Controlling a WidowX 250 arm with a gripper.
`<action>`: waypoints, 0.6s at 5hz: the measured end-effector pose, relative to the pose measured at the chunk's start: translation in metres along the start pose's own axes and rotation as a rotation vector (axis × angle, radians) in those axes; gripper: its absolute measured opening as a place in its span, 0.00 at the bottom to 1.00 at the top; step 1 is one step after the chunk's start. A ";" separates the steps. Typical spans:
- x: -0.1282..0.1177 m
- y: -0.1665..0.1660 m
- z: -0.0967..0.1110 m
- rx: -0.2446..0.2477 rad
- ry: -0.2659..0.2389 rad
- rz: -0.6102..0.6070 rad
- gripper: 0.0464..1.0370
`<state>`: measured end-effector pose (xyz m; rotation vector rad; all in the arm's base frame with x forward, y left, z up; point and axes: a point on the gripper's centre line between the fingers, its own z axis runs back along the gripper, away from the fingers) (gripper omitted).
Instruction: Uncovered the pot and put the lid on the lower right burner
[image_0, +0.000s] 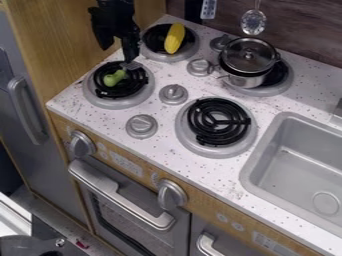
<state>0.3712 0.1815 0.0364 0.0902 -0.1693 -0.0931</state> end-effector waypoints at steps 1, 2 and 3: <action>-0.008 -0.005 -0.017 -0.027 0.041 0.003 0.96; -0.003 -0.020 -0.021 -0.078 0.043 -0.029 0.96; 0.011 -0.043 -0.020 -0.089 0.042 -0.099 0.96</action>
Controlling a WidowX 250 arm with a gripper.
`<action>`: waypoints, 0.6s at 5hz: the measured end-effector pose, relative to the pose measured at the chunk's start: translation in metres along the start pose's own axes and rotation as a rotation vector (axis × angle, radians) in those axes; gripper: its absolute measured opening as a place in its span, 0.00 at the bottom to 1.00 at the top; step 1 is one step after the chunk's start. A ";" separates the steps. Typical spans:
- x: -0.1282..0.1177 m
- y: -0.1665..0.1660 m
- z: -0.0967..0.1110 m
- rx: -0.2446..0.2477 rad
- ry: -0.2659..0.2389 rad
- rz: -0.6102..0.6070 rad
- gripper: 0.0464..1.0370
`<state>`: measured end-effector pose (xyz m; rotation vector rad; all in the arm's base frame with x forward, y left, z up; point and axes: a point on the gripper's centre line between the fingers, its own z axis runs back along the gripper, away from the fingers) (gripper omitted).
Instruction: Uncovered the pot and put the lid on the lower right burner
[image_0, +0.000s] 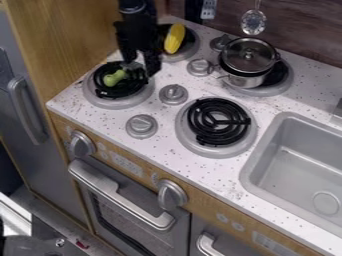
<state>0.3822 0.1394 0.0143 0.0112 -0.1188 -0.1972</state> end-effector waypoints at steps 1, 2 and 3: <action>0.015 -0.016 -0.003 0.007 -0.031 -0.028 0.96; 0.040 -0.048 -0.001 -0.032 -0.096 0.008 0.96; 0.062 -0.065 0.002 -0.077 -0.199 0.096 0.96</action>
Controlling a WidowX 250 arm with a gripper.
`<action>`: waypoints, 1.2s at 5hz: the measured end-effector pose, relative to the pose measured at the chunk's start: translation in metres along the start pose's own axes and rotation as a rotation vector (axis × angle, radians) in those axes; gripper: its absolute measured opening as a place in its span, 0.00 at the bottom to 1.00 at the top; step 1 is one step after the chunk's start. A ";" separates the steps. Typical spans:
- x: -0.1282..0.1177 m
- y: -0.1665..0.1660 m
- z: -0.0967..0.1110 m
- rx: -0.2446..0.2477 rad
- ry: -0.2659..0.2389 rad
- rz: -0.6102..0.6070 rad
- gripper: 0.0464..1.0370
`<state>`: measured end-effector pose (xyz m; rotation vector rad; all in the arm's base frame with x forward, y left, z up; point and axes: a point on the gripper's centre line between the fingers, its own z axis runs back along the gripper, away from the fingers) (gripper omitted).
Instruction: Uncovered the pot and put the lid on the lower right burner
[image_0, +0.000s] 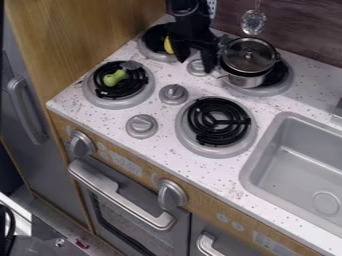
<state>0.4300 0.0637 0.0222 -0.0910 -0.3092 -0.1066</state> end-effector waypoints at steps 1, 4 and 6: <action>0.017 -0.008 0.000 -0.038 -0.100 0.084 0.96; 0.065 -0.044 -0.029 -0.069 -0.344 0.060 0.96; 0.088 -0.059 -0.041 -0.038 -0.437 -0.019 0.96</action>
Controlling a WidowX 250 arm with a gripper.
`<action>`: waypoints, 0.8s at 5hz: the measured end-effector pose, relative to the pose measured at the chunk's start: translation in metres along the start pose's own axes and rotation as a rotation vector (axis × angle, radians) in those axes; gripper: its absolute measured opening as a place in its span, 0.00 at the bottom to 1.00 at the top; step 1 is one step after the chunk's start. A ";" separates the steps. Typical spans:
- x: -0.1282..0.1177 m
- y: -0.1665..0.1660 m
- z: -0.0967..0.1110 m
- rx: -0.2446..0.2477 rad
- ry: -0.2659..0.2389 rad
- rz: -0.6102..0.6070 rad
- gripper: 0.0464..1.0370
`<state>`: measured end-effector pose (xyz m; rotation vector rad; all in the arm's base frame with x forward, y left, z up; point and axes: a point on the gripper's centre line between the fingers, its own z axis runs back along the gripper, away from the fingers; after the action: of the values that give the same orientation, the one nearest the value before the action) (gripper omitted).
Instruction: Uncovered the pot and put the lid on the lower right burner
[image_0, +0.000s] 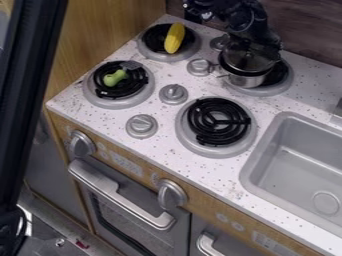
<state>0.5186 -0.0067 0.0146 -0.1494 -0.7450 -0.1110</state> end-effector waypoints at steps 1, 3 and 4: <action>0.003 0.005 -0.009 0.017 -0.006 -0.012 0.96; 0.006 0.017 -0.012 0.051 -0.010 -0.009 0.96; 0.010 0.020 -0.015 0.057 -0.022 0.001 0.91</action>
<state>0.5391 0.0101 0.0088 -0.0973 -0.7693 -0.0874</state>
